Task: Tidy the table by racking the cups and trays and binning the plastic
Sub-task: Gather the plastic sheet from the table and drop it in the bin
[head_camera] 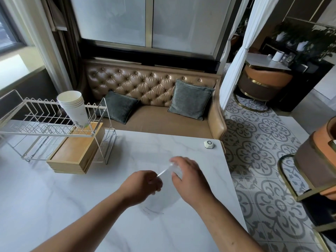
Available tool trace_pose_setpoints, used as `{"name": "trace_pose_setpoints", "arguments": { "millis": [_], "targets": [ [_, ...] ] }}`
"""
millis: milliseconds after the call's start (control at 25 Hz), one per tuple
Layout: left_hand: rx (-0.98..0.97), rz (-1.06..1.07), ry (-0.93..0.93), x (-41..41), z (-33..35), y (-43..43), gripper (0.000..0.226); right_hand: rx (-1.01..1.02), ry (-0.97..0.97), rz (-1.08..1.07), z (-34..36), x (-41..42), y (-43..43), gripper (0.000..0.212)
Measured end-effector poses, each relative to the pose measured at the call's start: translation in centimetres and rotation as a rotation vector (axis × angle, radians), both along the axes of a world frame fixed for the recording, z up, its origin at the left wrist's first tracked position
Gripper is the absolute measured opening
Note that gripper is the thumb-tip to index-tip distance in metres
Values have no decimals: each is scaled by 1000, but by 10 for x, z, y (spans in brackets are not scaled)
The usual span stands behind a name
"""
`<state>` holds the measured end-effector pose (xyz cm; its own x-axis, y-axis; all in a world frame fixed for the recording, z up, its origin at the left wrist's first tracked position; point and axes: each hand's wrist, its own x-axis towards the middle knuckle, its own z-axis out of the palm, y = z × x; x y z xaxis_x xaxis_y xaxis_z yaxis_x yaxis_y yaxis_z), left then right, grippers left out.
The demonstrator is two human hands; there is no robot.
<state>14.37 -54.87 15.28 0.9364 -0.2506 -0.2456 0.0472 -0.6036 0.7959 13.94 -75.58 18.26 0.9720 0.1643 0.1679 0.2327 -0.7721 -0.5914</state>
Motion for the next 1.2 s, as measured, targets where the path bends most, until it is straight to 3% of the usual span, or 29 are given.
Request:
{"name": "trace_pose_setpoints", "arguments": {
  "millis": [80, 200, 280, 360, 520, 720, 960, 1080, 1200],
  "targets": [
    [-281, 171, 157, 2, 0, 1, 8, 127, 23, -209, -3, 5, -9, 64],
    [-567, 271, 326, 4, 1, 9, 11, 516, 519, -361, -8, 7, -22, 90],
    [-685, 287, 380, 4, 2, 11, 11, 809, 846, -287, -12, 6, -25, 77],
    [-752, 293, 407, 4, 1, 12, 10, 1015, 998, -187, -14, 2, -23, 49],
    [-769, 301, 423, 5, -1, 17, 12, 1068, 953, -182, -17, -1, -7, 6],
    [-576, 340, 377, 6, -9, 33, 14, 994, 786, -333, -19, -1, 13, 19],
    [-711, 246, 476, 10, -14, 44, 32, 1165, 739, -387, -21, -15, 27, 29],
    [-723, 194, 469, 14, -20, 42, 44, 1150, 697, -426, -28, -26, 24, 31],
    [-743, 129, 550, 16, -26, 35, 38, 1094, 667, -435, -36, -36, 11, 29]
  ]
}}
